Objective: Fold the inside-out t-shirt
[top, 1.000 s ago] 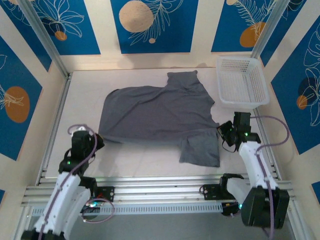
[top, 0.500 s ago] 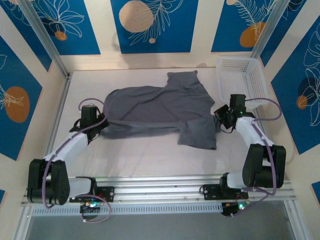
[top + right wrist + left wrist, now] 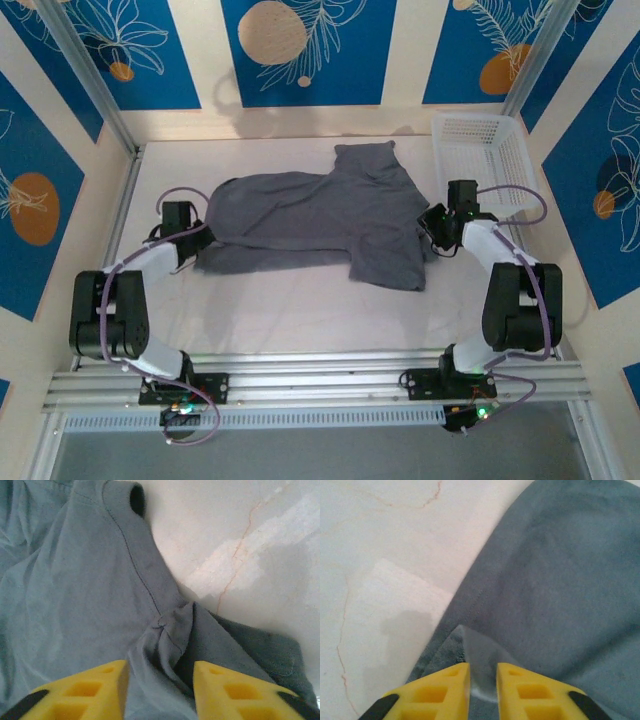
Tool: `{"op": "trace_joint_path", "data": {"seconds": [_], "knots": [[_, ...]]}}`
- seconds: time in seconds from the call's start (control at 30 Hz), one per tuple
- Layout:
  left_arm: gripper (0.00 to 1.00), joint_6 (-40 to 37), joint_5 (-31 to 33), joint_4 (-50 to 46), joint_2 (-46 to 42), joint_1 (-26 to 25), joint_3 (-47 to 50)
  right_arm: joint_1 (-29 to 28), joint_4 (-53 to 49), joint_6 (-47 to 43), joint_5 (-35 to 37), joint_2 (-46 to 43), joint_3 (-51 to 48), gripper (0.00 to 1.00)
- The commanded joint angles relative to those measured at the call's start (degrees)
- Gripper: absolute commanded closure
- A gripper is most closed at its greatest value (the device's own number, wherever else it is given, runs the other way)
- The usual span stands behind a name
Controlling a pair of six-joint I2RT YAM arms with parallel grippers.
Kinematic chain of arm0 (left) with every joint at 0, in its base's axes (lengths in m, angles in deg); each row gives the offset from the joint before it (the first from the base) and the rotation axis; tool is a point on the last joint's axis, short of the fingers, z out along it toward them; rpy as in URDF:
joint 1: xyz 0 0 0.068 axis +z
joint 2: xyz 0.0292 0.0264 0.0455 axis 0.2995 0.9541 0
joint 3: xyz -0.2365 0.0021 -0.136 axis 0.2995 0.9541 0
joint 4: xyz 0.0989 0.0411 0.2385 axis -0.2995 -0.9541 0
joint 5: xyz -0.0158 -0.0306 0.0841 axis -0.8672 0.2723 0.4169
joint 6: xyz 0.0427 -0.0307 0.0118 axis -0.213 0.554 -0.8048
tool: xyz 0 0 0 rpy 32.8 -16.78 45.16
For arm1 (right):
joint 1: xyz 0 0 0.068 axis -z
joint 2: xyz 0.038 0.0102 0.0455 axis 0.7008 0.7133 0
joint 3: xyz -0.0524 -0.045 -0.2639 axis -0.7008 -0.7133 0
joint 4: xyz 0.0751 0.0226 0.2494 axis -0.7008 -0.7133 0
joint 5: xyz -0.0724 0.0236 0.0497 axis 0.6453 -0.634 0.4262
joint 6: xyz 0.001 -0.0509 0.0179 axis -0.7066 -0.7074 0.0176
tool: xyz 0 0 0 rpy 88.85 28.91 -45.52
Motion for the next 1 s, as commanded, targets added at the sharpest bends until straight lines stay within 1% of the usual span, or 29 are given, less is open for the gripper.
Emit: {"op": "trace_joint_path", "data": {"seconds": [0.0, 0.1, 0.2, 0.27, 0.33, 0.43, 0.5, 0.57, 0.6, 0.67, 0.7, 0.73, 0.77, 0.87, 0.97], "knots": [[0.75, 0.11, -5.03, 0.89, -1.99, 1.34, -2.12, -0.02, -4.12, -1.62, 2.64, -5.85, 2.19, 0.55], [0.70, 1.33, -8.24, 0.46, -7.53, 1.30, -0.33, -0.25, -7.01, -1.86, 3.71, -12.02, -0.55, 0.54], [0.60, 4.11, -17.08, 4.34, -14.70, 0.55, 4.59, -1.49, -7.05, 0.28, 4.08, -18.70, -8.86, 0.54], [0.53, 3.90, -20.48, 3.76, -19.47, -1.29, 6.77, -1.77, -7.02, 1.21, 3.99, -21.74, -14.41, 0.54], [0.50, 1.35, -20.91, -0.46, -23.85, -4.57, 7.51, -1.78, -6.80, 0.51, 3.64, -23.02, -19.01, 0.53], [0.48, -1.84, -20.04, -5.60, -29.01, -8.91, 8.33, -2.30, -6.41, -0.93, 1.40, -21.53, -22.07, 0.50], [0.48, -3.07, -18.66, -8.32, -31.53, -10.50, 8.83, -2.87, -5.61, -1.27, -0.08, -19.35, -22.82, 0.50], [0.47, -3.03, -17.65, -9.26, -33.46, -11.01, 10.10, -3.84, -3.56, -1.10, -1.32, -17.01, -23.17, 0.50], [0.47, -2.77, -17.19, -9.34, -34.16, -11.01, 10.78, -4.50, -2.77, -0.85, -1.85, -15.88, -22.87, 0.52], [0.46, -2.45, -16.45, -9.40, -34.79, -11.03, 11.81, -6.16, -1.96, -0.75, -3.18, -13.88, -21.25, 0.63], [0.46, -2.34, -16.23, -9.58, -34.82, -10.99, 12.04, -7.33, -2.08, -0.60, -3.57, -13.33, -19.90, 0.74], [0.46, -2.34, -16.13, -9.73, -34.61, -11.04, 12.13, -8.61, -2.22, -0.54, -4.12, -13.15, -18.37, 0.90], [0.46, -2.42, -16.22, -9.70, -34.36, -10.99, 12.20, -9.79, -2.15, -0.66, -4.63, -13.26, -17.03, 1.00], [0.46, -2.51, -16.23, -9.62, -33.50, -11.06, 12.25, -13.87, -1.97, -0.75, -6.38, -12.20, -11.00, 1.00], [0.46, -2.12, -16.39, -8.26, -32.41, -11.11, 12.47, -14.86, -1.85, -1.89, -8.54, -6.36, -0.86, 1.00]]}}
